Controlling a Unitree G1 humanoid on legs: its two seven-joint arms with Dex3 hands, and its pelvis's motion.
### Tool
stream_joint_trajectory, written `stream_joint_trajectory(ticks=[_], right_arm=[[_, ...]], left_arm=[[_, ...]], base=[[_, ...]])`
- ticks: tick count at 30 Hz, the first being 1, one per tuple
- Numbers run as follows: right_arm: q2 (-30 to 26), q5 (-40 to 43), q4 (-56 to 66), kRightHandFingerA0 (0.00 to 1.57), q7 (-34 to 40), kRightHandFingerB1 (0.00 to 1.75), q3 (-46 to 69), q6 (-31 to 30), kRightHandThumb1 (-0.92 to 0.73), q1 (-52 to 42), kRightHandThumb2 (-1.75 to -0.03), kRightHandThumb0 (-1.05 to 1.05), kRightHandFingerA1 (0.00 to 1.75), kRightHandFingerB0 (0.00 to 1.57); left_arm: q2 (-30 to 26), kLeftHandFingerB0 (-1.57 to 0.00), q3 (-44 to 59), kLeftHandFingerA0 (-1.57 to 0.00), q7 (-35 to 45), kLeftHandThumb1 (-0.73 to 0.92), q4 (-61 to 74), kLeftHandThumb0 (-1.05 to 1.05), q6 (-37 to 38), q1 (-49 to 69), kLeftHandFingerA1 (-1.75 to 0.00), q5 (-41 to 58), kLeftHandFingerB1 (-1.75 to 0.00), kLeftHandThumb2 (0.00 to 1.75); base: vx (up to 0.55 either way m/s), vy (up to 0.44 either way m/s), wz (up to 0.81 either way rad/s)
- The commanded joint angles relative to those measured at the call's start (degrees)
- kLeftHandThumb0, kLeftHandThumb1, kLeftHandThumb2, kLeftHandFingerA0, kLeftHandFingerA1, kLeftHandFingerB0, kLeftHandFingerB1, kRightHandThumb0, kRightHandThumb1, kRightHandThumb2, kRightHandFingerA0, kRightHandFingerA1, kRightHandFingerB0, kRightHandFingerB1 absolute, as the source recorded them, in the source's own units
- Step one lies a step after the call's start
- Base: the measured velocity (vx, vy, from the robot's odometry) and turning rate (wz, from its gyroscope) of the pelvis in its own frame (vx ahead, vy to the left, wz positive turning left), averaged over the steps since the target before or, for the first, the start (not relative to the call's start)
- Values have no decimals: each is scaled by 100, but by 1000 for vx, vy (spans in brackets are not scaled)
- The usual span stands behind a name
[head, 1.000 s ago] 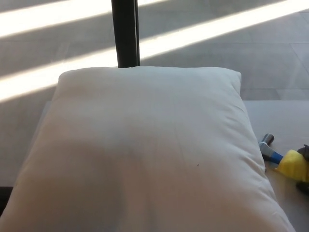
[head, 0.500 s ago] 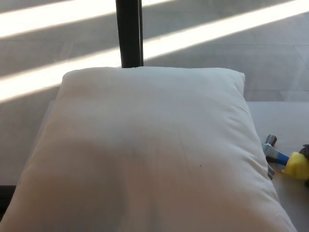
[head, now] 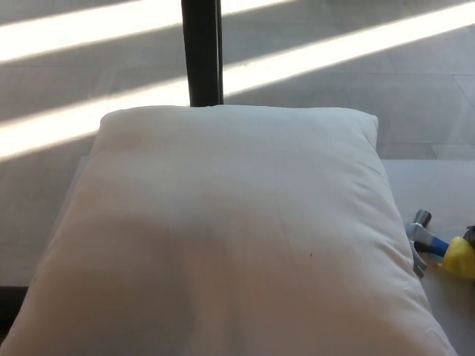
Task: A hammer is kept on the right hand side and a pillow is kept on the left hand side on the desk infront of the robot and the robot uses its right hand to pick up the hammer and makes a downward swinging motion to hit the pillow
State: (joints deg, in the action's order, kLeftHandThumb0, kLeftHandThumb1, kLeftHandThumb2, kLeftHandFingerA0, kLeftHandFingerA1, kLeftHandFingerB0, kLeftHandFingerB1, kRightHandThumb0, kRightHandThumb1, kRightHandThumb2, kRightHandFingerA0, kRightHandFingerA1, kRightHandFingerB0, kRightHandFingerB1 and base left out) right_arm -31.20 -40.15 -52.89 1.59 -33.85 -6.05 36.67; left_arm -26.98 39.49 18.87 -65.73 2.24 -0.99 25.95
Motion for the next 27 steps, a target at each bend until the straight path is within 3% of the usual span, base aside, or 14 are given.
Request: stream_joint_trajectory(ticks=[1,3,6,7,8,9,13,14,17,19,21,23,26,27], right_arm=[[-126,-104,-165,85,1198,124,53,863,-88,-870,-70,-36,171,75],[-142,-65,-181,87,1547,146,143,1130,-81,-939,-68,-36,174,69],[-138,-29,-226,87,1752,148,236,1342,-79,-982,-70,-32,173,70],[-138,-38,-243,89,1838,144,260,1412,-79,-992,-70,-33,174,73],[-126,3,-285,90,1934,95,324,1527,-78,-988,-68,-33,167,82],[-125,78,-243,93,1906,74,400,1584,-78,-1007,-65,-34,161,84],[-108,66,-283,96,2060,69,508,1708,-77,-1042,-63,-35,158,87],[-61,270,-256,95,1919,82,690,1735,-68,-1060,-78,-25,153,86],[-8,355,-217,94,1688,69,852,1612,-66,-1048,-84,-25,152,85],[31,545,-81,91,1435,108,1055,1485,-60,-1030,-96,-22,167,83],[48,582,-28,91,1314,108,1162,1493,-60,-1039,-96,-22,167,83],[166,1115,94,87,1166,133,1740,1383,-65,-1015,-85,-20,170,74],[318,1531,333,83,739,75,2300,830,-73,-892,-68,-22,162,73],[326,1559,364,83,670,75,2366,787,-73,-877,-68,-22,162,73]], left_arm=[[-142,-46,-19,-54,75,79,-27,-65,151,40,-52,-2,-40,64],[-124,-48,4,-56,66,78,17,-65,110,40,-55,33,-40,63],[-106,-46,13,-55,89,79,78,-64,91,57,-55,57,-40,63],[-105,-48,33,-55,76,78,76,-64,56,48,-54,80,-40,63],[-104,-48,24,-56,67,78,30,-66,77,59,-54,60,-40,63],[-101,-47,0,-55,82,78,30,-66,119,72,-55,33,-40,63],[-91,-48,-22,-55,75,79,6,-66,159,91,-54,5,-40,63],[-85,-47,-1,-55,122,77,2,-66,153,102,-55,36,-40,63],[-56,-45,-38,-50,140,78,155,-66,137,173,-52,20,-40,64],[-59,-46,-17,-51,162,79,166,-65,89,175,-54,55,-40,63],[-57,-46,-10,-51,163,79,176,-65,81,189,-54,63,-40,63],[-48,-46,19,-52,161,78,168,-65,56,178,-54,95,-41,63],[-36,-49,18,-53,126,78,162,-65,40,221,-55,86,-41,63],[-33,-49,21,-53,125,78,160,-65,37,225,-55,89,-41,63]], base=[[0,0,0],[0,0,0],[0,0,0],[0,0,0],[0,0,0],[0,0,0],[0,0,0],[0,0,0],[0,0,0],[0,0,0],[0,0,0],[0,0,0],[0,0,0],[0,0,0]])
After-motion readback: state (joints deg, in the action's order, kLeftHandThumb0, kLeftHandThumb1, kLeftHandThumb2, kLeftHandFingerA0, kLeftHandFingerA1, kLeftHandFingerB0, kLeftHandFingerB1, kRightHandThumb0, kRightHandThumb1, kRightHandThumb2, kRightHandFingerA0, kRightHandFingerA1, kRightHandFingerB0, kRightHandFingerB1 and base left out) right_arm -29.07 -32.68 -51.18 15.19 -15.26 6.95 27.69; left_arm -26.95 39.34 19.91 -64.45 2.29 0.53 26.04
